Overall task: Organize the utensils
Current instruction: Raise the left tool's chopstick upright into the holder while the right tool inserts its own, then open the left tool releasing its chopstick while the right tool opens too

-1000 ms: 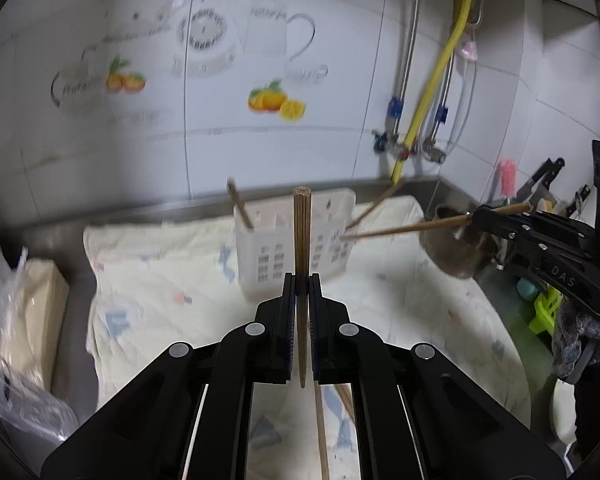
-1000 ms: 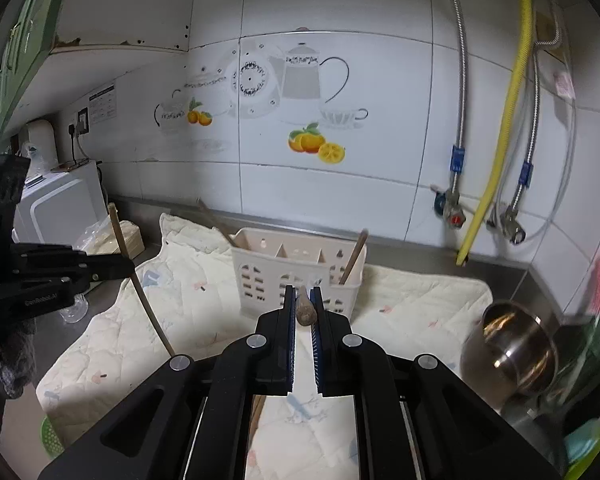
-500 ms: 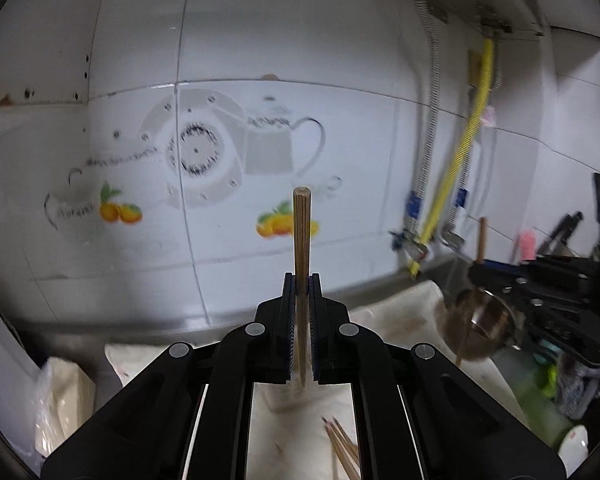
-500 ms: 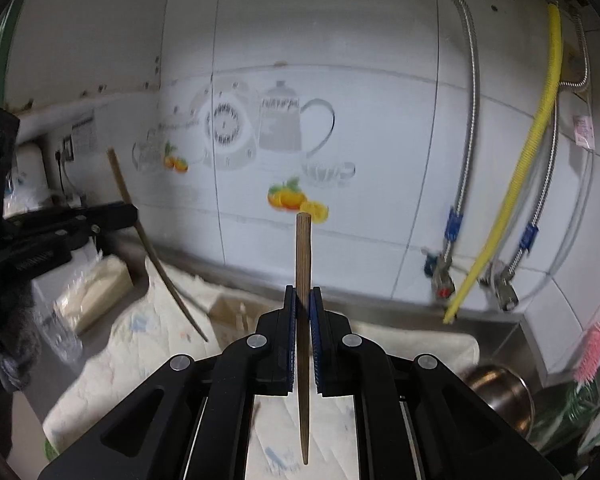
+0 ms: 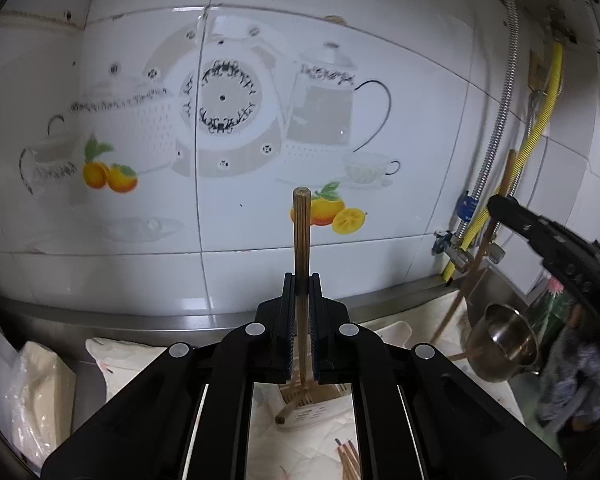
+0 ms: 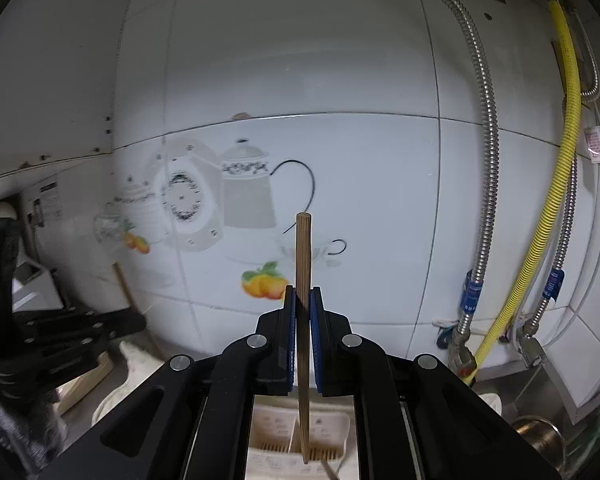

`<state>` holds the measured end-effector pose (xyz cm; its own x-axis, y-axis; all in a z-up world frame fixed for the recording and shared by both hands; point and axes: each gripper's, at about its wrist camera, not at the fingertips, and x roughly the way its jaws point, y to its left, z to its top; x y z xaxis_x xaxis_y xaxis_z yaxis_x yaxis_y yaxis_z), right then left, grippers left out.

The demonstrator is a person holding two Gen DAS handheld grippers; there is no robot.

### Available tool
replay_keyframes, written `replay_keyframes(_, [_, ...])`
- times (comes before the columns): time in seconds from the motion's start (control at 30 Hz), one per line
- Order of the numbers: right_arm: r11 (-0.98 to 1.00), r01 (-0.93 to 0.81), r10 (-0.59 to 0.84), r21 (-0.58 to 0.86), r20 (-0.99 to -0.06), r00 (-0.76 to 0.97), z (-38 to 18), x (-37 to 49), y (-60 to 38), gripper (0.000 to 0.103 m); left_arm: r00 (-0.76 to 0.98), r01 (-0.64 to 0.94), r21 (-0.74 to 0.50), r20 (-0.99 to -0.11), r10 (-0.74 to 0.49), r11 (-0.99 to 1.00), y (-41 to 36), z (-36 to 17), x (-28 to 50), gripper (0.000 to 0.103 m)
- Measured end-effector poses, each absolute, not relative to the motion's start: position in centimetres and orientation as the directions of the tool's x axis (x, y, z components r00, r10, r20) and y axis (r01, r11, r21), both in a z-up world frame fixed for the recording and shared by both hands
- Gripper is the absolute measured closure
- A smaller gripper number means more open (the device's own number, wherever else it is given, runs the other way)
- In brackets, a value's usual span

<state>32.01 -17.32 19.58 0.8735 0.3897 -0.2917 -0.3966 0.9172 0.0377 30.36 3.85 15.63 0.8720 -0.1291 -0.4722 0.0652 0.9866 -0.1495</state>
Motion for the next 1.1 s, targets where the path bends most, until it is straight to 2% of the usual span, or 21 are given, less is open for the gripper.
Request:
replay_keyframes(0.17, [0.928, -0.369, 0.367, 0.049, -0.282, 0.886, 17.3, 34.1, -17.0, 0.096, 0.869, 0.066, -0.174, -0.474, -0.142, 0.983, 4.4, 14.6, 31.3, 0.098])
replay_keyframes(0.43, [0.937, -0.350, 0.328, 0.004, -0.359, 0.874, 12.8, 35.4, -16.5, 0.096, 0.842, 0.071, -0.165, -0.519, -0.148, 0.984, 4.0, 12.2, 32.1, 0.098])
replay_keyframes(0.8, [0.938, -0.345, 0.328, 0.028, -0.382, 0.864, 11.8, 34.8, -17.3, 0.095, 0.801, 0.055, -0.160, -0.583, -0.140, 0.986, 3.9, 9.8, 32.7, 0.097])
replay_keyframes(0.9, [0.941, -0.339, 0.323, 0.021, -0.367, 0.873, 12.2, 34.1, -17.7, 0.087, 0.804, 0.053, -0.159, -0.578, -0.137, 0.986, 4.0, 10.1, 32.4, 0.096])
replay_keyframes(1.0, [0.942, -0.335, 0.321, 0.021, -0.348, 0.881, 12.9, 33.0, -18.3, 0.083, 0.812, 0.052, -0.167, -0.567, -0.139, 0.985, 4.1, 10.7, 31.7, 0.089])
replay_keyframes(1.1, [0.940, -0.339, 0.330, 0.032, -0.325, 0.886, 13.7, 31.2, -19.0, 0.074, 0.828, 0.050, -0.167, -0.545, -0.134, 0.985, 4.0, 11.5, 30.4, 0.076])
